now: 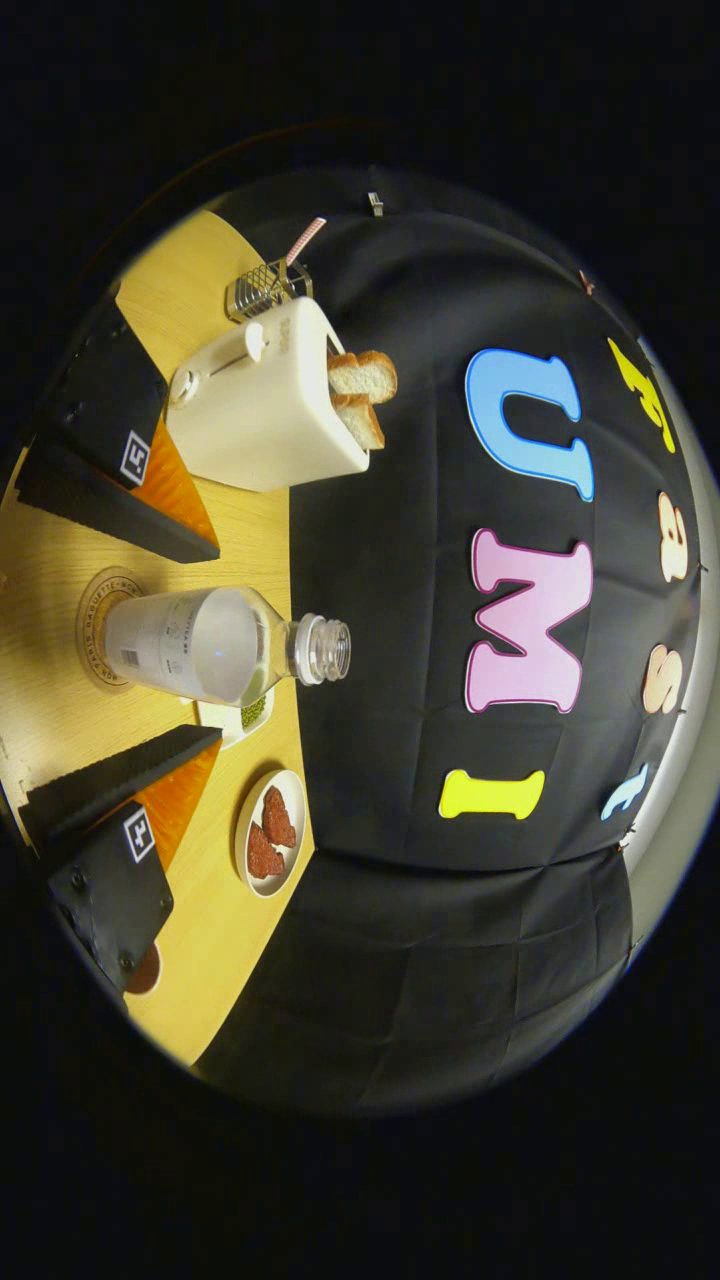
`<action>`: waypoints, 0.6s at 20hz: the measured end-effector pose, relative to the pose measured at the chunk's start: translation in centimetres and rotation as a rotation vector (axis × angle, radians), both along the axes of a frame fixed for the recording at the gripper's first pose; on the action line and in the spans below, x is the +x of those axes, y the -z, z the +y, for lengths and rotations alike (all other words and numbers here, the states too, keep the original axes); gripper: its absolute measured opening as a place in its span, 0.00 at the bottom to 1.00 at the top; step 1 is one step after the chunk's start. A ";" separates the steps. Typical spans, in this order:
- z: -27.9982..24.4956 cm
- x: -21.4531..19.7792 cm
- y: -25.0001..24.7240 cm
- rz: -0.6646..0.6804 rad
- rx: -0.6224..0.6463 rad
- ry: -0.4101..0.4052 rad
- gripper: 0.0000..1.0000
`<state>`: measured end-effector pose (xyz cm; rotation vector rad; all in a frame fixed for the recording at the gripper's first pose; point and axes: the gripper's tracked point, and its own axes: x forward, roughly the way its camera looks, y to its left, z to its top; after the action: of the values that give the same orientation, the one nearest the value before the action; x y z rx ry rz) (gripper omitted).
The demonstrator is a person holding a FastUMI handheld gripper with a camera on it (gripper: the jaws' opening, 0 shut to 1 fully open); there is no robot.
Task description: Take the bottle from table, then pour the juice into the cup, finally place the bottle on the coaster
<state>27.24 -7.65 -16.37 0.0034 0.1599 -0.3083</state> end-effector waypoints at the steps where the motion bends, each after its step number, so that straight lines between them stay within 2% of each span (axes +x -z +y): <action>1: 0.3 -1.3 -0.8 -0.007 -0.012 0.001 1.00; 5: 2.1 -6.8 -4.7 -0.043 -0.044 -0.009 0.98; 12: 6.8 -16.9 -14.9 -0.139 -0.066 -0.065 0.97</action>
<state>10.37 -0.90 -1.51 -0.0451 0.0120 -0.2476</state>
